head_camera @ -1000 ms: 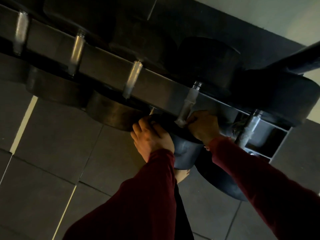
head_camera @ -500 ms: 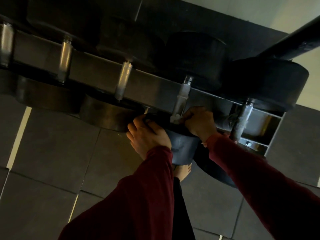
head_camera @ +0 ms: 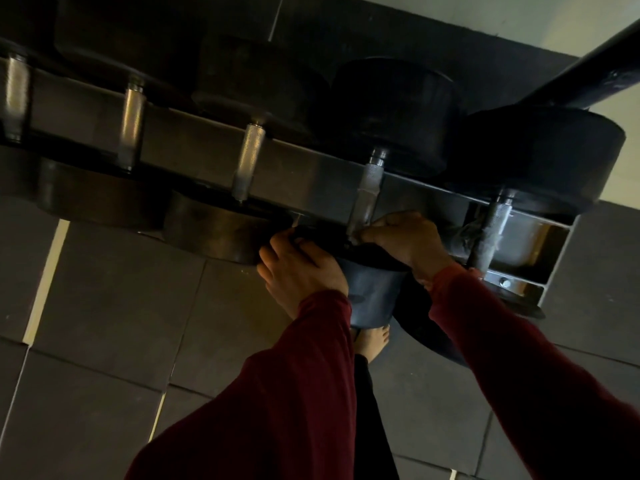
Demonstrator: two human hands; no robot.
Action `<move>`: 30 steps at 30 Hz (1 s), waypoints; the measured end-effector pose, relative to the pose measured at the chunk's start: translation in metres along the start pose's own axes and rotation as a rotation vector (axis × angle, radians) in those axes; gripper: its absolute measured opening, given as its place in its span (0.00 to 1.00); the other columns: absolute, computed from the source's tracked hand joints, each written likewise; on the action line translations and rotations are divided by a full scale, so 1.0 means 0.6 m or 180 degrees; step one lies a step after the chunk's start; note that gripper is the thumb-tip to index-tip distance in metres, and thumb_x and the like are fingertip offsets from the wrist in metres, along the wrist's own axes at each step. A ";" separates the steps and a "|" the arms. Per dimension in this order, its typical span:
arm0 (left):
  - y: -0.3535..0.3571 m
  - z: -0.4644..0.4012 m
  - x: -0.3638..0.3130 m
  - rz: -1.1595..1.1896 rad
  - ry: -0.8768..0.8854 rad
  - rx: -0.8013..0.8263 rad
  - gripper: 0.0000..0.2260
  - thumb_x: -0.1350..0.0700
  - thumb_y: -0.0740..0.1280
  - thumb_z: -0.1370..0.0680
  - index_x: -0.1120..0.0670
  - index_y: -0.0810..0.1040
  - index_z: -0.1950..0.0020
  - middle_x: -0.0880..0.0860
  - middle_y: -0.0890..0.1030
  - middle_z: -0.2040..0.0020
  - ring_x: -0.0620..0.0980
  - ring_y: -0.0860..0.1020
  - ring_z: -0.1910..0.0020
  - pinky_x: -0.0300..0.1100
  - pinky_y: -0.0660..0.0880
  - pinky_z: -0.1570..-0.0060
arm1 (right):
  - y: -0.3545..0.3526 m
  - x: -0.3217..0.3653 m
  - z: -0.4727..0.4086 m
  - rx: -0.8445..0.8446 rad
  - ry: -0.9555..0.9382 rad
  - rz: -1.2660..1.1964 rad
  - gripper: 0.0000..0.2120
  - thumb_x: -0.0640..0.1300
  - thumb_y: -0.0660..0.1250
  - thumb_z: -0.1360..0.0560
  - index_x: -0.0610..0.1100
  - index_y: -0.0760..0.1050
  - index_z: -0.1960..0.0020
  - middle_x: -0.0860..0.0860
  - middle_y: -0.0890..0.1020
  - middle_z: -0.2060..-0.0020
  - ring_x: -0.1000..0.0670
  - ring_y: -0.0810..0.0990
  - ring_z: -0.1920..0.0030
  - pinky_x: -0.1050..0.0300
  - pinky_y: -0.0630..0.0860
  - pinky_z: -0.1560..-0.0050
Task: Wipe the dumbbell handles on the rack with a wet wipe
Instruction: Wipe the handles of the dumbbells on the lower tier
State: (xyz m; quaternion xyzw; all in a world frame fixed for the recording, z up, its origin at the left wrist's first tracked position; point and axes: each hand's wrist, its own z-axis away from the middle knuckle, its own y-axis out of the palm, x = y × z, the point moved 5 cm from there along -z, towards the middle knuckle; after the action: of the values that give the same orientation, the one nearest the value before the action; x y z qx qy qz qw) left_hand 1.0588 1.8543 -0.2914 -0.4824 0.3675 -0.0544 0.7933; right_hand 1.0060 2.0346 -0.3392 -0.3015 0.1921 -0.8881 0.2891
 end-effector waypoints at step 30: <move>0.008 -0.001 0.002 -0.0128 0.0098 -0.0014 0.17 0.51 0.56 0.26 0.54 0.77 0.43 0.57 0.77 0.46 0.58 0.73 0.49 0.48 0.65 0.46 | 0.003 0.031 -0.015 -0.1951 0.0282 -0.2314 0.11 0.59 0.78 0.34 0.55 0.85 0.58 0.60 0.86 0.60 0.62 0.84 0.56 0.63 0.79 0.46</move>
State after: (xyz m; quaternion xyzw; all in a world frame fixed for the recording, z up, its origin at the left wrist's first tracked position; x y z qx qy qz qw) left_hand 1.0578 1.8558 -0.2961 -0.4904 0.3701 -0.0769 0.7852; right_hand 0.9887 2.0229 -0.3387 -0.3823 0.3394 -0.8461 -0.1510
